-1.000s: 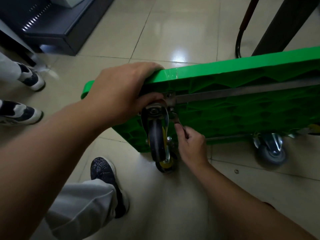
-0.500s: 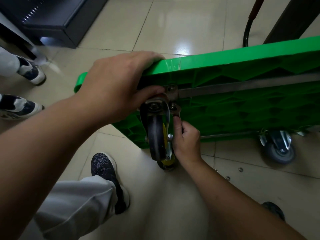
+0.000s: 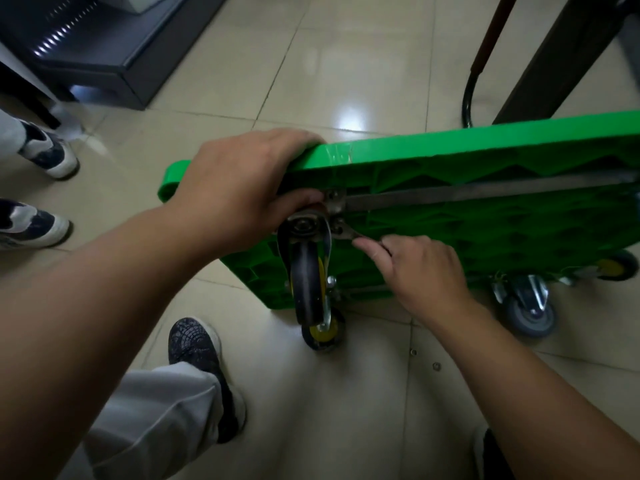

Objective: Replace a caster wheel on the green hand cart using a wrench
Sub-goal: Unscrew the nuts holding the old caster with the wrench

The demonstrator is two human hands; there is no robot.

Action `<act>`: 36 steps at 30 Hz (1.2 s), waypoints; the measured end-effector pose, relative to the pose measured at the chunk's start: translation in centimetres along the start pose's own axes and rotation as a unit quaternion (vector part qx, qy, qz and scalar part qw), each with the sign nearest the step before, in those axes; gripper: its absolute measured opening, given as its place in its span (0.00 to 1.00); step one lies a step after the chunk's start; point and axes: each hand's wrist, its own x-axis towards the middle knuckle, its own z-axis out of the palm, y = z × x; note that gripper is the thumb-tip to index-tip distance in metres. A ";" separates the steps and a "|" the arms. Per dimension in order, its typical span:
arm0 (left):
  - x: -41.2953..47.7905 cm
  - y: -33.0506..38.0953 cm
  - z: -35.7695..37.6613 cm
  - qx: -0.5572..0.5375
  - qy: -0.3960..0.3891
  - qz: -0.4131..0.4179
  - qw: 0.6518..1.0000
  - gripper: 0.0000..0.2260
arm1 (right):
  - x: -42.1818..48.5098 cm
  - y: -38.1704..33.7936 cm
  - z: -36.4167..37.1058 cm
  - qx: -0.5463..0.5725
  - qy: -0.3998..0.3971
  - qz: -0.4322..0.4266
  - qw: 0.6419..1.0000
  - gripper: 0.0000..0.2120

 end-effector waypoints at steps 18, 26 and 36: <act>-0.1 0.4 0.0 -0.011 -0.004 -0.009 1.000 0.23 | 1.9 -4.3 -10.4 -0.251 -0.034 -0.078 0.964 0.31; -0.1 0.3 0.1 -0.008 -0.011 -0.005 1.000 0.23 | -4.0 0.1 0.3 0.332 0.048 0.102 0.936 0.30; -0.1 0.2 0.0 -0.004 -0.013 -0.007 1.000 0.23 | -2.8 -4.2 7.7 0.464 0.091 0.169 0.865 0.27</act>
